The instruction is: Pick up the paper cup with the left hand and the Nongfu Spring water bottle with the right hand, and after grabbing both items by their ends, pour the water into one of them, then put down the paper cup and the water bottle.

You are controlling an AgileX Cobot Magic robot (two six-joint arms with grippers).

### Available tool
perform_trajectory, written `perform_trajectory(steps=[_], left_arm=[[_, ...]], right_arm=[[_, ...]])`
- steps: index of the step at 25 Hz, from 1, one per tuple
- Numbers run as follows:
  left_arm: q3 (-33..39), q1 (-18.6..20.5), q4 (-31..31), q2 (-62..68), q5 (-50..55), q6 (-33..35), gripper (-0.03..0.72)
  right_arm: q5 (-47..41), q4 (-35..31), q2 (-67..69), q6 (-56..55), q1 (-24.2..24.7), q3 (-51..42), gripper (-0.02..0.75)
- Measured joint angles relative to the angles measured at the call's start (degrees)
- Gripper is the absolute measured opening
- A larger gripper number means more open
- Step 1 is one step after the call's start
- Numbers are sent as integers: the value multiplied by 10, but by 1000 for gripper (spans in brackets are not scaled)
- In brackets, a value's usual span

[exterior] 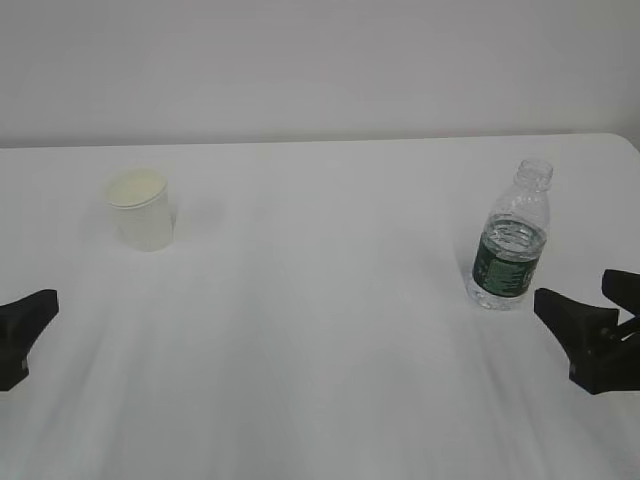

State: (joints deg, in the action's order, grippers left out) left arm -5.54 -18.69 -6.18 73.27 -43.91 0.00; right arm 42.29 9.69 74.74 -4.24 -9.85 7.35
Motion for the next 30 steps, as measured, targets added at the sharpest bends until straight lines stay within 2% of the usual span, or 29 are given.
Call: perform_trajectory(steps=[15,20,30], left_arm=[[-1,0,66,188,-204,-14,519],[-1,0,81,222,-213,-14,519],[-2,0,83,227,-215,-14,519]], right_arm=[[99,0,90,1,0,0,585],[143,0,124,2,0,1,585],[173,-4,149,4,0,1,586]])
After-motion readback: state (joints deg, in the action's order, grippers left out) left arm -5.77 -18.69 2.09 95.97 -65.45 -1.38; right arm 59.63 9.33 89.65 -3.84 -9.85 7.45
